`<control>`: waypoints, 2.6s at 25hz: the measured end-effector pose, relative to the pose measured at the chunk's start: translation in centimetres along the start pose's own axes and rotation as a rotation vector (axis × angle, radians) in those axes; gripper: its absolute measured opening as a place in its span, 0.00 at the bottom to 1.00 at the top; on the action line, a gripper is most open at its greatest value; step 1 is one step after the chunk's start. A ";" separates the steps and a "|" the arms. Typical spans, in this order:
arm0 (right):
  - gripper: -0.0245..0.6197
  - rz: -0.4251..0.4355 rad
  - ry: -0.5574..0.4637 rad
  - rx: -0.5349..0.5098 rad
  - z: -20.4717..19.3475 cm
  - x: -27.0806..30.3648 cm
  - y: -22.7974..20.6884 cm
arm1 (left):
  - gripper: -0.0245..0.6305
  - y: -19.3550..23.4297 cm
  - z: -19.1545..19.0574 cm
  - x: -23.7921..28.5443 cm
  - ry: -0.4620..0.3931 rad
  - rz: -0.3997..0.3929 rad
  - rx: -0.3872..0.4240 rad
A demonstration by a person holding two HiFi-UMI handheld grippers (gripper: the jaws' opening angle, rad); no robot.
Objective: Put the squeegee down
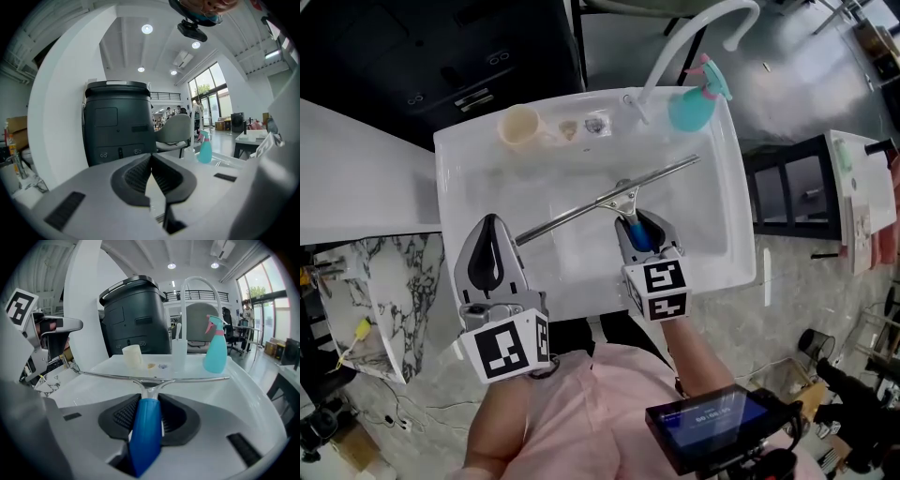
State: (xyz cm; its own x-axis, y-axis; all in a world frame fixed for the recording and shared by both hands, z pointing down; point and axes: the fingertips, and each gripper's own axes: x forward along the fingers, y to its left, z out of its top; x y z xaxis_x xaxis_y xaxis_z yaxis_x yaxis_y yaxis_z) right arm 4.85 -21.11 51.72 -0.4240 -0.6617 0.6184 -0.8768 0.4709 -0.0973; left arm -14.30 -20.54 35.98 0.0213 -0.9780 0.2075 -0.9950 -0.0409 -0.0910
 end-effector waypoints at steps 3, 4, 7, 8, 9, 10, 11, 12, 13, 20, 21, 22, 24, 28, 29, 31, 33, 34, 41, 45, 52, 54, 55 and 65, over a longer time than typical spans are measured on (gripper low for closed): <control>0.23 0.009 0.030 0.011 -1.0 0.8 0.1 | 0.05 0.1 -0.7 0.4 0.019 0.000 -0.003; 0.23 0.013 0.042 0.016 -1.4 1.1 0.2 | 0.05 0.2 -0.9 0.5 0.023 0.000 -0.003; 0.23 0.020 0.073 0.024 -2.4 1.8 0.3 | 0.05 0.5 -1.3 0.8 0.032 0.003 -0.006; 0.23 0.022 0.083 0.026 -2.7 2.1 0.4 | 0.05 0.7 -1.4 0.9 0.036 0.006 -0.008; 0.23 0.023 0.092 0.028 -3.0 2.3 0.4 | 0.05 0.8 -1.6 1.0 0.039 0.008 -0.010; 0.23 0.025 0.101 0.030 -3.3 2.6 0.4 | 0.05 1.0 -1.8 1.2 0.041 0.010 -0.012; 0.23 0.027 0.110 0.032 -3.5 2.8 0.4 | 0.05 1.0 -1.9 1.3 0.044 0.010 -0.013; 0.23 0.029 0.121 0.034 -3.8 3.1 0.4 | 0.05 1.1 -2.1 1.5 0.047 0.009 -0.014; 0.23 0.032 0.132 0.037 -4.1 3.4 0.3 | 0.05 1.1 -2.2 1.7 0.050 0.009 -0.015; 0.23 0.030 0.190 0.053 -5.2 4.8 0.1 | 0.05 1.8 -2.7 2.8 0.063 0.013 -0.025; 0.23 0.030 0.197 0.054 -5.4 5.0 0.1 | 0.05 1.9 -2.8 3.0 0.064 0.014 -0.025; 0.23 0.029 0.206 0.056 -5.6 5.2 0.0 | 0.05 2.0 -2.8 3.2 0.066 0.015 -0.026; 0.23 0.029 0.233 0.059 -6.2 5.6 -0.1 | 0.05 2.2 -3.1 3.5 0.071 0.016 -0.027; 0.23 0.028 0.289 0.086 -7.4 6.3 -0.5 | 0.05 2.3 -3.6 4.0 0.086 0.020 -0.030; 0.23 0.029 0.300 0.093 -7.6 6.4 -0.6 | 0.05 2.3 -3.7 4.2 0.088 0.020 -0.031; 0.23 0.034 0.321 0.105 -7.8 6.7 -0.7 | 0.05 2.4 -3.8 4.4 0.091 0.020 -0.032; 0.23 0.041 0.341 0.117 -8.0 6.9 -0.6 | 0.05 2.5 -4.0 4.7 0.095 0.022 -0.034; 0.23 0.044 0.352 0.123 -8.2 7.1 -0.6 | 0.05 2.5 -4.0 4.9 0.097 0.022 -0.035; 0.23 0.053 0.424 0.172 -9.1 7.8 -0.9 | 0.05 3.2 -4.3 5.7 0.105 0.037 -0.045; 0.23 0.054 0.462 0.184 -9.7 7.9 -0.9 | 0.05 3.6 -4.6 5.7 0.111 0.045 -0.057; 0.41 0.023 0.454 0.189 -9.4 8.1 -1.5 | 0.05 3.7 -4.1 5.7 0.101 0.047 -0.067; 0.44 0.026 0.445 0.191 -9.2 8.0 -1.4 | 0.05 3.7 -4.0 5.6 0.096 0.046 -0.067; 0.44 0.027 0.440 0.191 -9.1 7.9 -1.3 | 0.05 3.6 -3.9 5.6 0.094 0.046 -0.067; 0.42 0.037 0.310 0.175 -5.8 5.7 -0.9 | 0.05 2.4 -1.5 3.4 0.033 0.033 -0.054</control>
State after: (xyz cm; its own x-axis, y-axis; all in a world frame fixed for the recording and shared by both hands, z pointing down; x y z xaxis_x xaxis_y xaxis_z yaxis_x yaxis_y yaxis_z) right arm 4.53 -21.88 59.84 -0.3908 -0.4253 0.8163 -0.8990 0.3666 -0.2394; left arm -16.72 -23.69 37.93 -0.0144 -0.9713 0.2372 -0.9989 0.0036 -0.0460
